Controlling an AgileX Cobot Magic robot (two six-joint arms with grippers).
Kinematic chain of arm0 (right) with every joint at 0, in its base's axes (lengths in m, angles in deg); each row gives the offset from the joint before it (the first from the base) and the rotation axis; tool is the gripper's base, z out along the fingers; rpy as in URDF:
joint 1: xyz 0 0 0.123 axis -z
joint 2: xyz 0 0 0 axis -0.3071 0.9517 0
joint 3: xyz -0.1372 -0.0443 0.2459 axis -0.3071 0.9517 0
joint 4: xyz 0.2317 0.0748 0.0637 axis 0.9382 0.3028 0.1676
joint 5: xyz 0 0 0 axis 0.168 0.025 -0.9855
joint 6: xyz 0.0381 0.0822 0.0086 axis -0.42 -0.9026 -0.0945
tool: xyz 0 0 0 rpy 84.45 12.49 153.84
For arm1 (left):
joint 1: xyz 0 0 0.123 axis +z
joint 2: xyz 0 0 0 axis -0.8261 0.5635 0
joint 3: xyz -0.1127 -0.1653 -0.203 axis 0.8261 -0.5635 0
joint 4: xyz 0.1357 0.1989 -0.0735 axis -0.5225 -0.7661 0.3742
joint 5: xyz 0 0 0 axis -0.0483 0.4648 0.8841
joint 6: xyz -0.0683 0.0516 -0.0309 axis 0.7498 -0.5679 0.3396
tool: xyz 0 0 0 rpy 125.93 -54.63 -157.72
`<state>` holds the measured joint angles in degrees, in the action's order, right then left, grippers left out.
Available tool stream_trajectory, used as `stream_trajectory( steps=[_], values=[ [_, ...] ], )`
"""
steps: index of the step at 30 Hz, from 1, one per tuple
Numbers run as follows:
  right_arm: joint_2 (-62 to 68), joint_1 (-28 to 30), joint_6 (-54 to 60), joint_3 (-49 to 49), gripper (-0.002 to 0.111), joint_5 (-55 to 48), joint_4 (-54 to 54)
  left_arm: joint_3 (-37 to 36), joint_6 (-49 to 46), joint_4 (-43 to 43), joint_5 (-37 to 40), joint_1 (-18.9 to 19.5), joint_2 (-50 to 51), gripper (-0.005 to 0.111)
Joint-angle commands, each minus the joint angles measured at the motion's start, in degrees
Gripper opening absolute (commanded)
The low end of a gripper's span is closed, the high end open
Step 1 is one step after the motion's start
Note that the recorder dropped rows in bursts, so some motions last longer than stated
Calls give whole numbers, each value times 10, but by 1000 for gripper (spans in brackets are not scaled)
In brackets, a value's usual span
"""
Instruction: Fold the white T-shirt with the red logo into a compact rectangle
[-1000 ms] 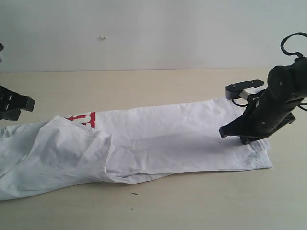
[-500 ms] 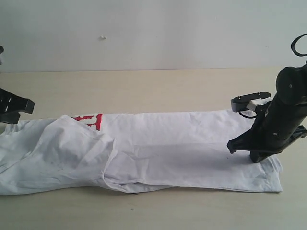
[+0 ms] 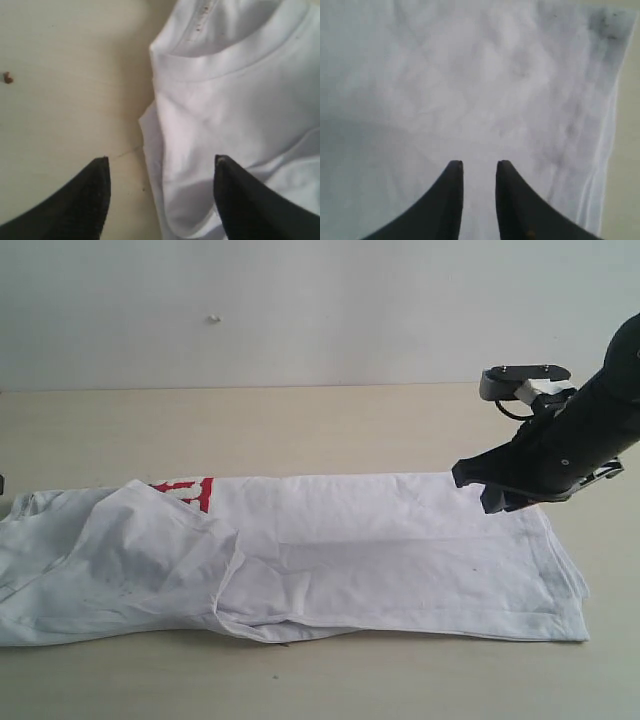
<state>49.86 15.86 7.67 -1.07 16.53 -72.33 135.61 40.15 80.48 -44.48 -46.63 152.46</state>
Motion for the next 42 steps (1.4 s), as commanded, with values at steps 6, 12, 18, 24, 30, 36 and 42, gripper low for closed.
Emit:
stream_trajectory(
  steps=[6, 12, 18, 24, 30, 36, 42],
  values=[
    [3, 0, 124, -7, 26, 40, 137, 27, -131, 161, -11, 18, 79, 60],
    [3, 0, 124, -7, 26, 38, 137, 27, -144, 182, -58, 20, 100, 60],
    [3, 0, 129, -7, 26, 40, 137, 27, -105, 133, -62, 30, 99, 60],
    [3, 0, 129, -7, 26, 42, 137, 26, -105, 140, -41, 29, 127, 60],
    [3, 0, 129, -7, 26, 41, 137, 26, -116, 152, -36, 29, 133, 47],
    [3, 0, 130, -7, 26, 36, 139, 26, -134, 154, -14, 29, 133, 0],
    [3, 0, 130, -14, 26, 52, 139, 68, -182, 216, 59, 18, 71, 0]
  ],
)
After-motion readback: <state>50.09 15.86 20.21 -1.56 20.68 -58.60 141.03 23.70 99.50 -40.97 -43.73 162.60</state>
